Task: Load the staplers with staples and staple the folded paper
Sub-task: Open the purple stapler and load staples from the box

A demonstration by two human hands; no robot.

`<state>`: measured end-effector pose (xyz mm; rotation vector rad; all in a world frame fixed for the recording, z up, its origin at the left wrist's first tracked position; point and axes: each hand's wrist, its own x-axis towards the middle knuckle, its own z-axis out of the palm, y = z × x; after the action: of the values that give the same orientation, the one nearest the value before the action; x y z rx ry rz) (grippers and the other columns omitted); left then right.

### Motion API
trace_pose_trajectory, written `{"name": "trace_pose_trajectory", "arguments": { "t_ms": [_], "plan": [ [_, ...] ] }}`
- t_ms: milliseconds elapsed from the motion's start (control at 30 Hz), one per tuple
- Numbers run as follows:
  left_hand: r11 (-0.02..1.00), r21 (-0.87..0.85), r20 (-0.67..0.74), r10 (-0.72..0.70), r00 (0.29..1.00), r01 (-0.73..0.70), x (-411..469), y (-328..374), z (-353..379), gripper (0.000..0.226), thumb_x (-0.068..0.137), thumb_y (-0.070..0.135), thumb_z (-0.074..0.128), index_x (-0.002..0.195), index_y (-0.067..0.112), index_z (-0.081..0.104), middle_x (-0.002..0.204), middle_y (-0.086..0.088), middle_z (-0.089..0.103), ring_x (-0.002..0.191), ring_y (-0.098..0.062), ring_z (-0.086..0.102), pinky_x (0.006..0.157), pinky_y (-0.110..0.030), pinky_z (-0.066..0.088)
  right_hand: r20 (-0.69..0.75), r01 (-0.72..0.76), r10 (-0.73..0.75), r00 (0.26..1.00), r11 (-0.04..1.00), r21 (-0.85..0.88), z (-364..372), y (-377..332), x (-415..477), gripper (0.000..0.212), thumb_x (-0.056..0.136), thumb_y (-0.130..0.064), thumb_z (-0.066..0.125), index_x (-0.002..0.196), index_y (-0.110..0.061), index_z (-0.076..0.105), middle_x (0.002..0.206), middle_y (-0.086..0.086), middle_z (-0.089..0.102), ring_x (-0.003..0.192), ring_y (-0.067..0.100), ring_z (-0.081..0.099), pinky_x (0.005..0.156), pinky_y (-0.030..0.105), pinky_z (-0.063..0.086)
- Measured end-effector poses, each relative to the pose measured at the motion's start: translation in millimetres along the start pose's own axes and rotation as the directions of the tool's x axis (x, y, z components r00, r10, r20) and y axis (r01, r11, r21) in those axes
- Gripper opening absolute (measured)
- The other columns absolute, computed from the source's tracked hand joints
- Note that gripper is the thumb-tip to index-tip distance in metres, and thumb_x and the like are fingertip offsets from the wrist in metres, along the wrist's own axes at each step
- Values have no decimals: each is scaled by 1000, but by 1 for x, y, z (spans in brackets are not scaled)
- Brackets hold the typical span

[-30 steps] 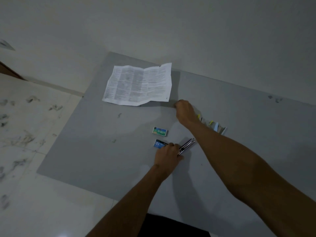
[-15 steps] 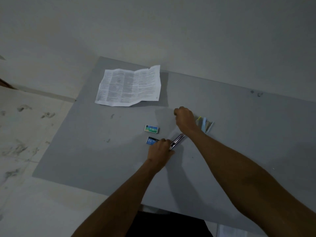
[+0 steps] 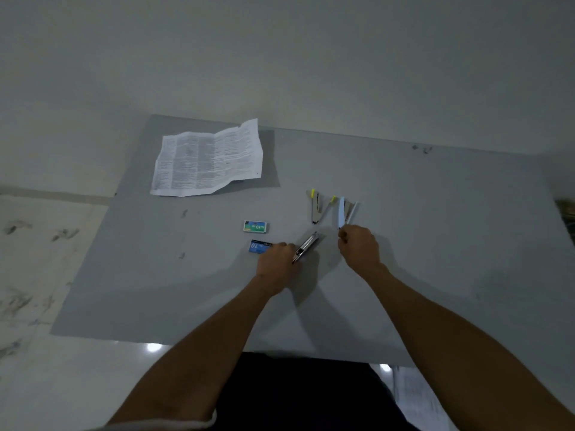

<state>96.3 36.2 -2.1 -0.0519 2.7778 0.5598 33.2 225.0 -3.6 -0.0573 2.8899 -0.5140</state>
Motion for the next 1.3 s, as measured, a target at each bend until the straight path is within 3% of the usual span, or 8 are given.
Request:
{"name": "trace_pose_trajectory", "arguments": {
  "t_ms": [367, 567, 633, 733, 900, 1033, 1200, 1300],
  "plan": [
    [998, 43, 43, 47, 998, -49, 4, -3, 1, 37, 87, 41, 60, 109, 11, 57, 109, -10, 61, 99, -27, 59, 79, -35, 48, 74, -155, 162, 984, 983, -95, 4, 20, -16, 13, 89, -18, 53, 94, -15, 64, 101, 10, 66, 93, 30, 63, 75, 35, 50],
    [994, 75, -6, 79, 997, -79, 3, -9, -12, 54, 84, 59, 54, 109, 12, 58, 108, -8, 61, 97, -28, 61, 77, -37, 48, 143, -226, 228, 963, 974, -32, -8, 14, -3, 19, 75, -32, 66, 90, -20, 67, 97, 6, 64, 90, 30, 64, 79, 36, 53],
    [995, 79, -122, 78, 989, -69, 0, -17, -19, 53, 87, 61, 45, 107, 14, 60, 107, -5, 62, 95, -26, 62, 74, -36, 49, 25, -184, 183, 983, 983, 12, -11, 7, -2, 17, 79, -32, 62, 86, -18, 68, 93, 6, 66, 88, 30, 65, 77, 37, 55],
    [992, 118, -244, 78, 967, -51, -2, -39, -30, 32, 90, 34, 45, 111, 13, 58, 114, -5, 59, 102, -26, 59, 72, -37, 51, -124, 39, -27, 992, 995, 94, -12, -5, 3, 13, 84, -22, 60, 93, -15, 67, 96, 7, 63, 88, 30, 64, 74, 37, 53],
    [955, 267, 35, 124, 992, -128, -1, -77, -31, 54, 85, 18, 55, 137, 18, 41, 138, -10, 39, 124, -27, 42, 96, -41, 47, -146, 208, -188, 971, 969, 132, -3, -34, 8, 20, 83, -9, 57, 100, -12, 67, 102, 10, 59, 88, 33, 63, 71, 39, 52],
    [943, 301, 54, 131, 990, -141, 1, -84, -23, 46, 93, 20, 53, 138, 17, 41, 136, -11, 45, 124, -27, 44, 100, -40, 44, -91, 249, -235, 968, 950, 187, 0, -57, 12, 17, 82, -10, 57, 94, -13, 68, 96, 8, 63, 84, 27, 63, 70, 38, 53],
    [993, 40, -73, 111, 991, -108, 12, -64, -35, 37, 90, 13, 56, 127, 13, 56, 119, -13, 55, 103, -34, 58, 84, -41, 49, 22, 216, -239, 971, 909, 356, 0, -75, 21, 17, 83, -8, 58, 93, -12, 71, 84, 4, 67, 75, 17, 60, 69, 30, 50],
    [972, -182, -171, 117, 978, -148, 24, -46, -51, 33, 84, 10, 64, 118, 9, 64, 106, -17, 57, 92, -33, 59, 78, -35, 46, 166, 49, -151, 975, 865, 500, -8, -85, 25, 22, 86, -10, 60, 106, -11, 70, 89, 6, 69, 77, 18, 64, 69, 27, 51]
  ]
}}
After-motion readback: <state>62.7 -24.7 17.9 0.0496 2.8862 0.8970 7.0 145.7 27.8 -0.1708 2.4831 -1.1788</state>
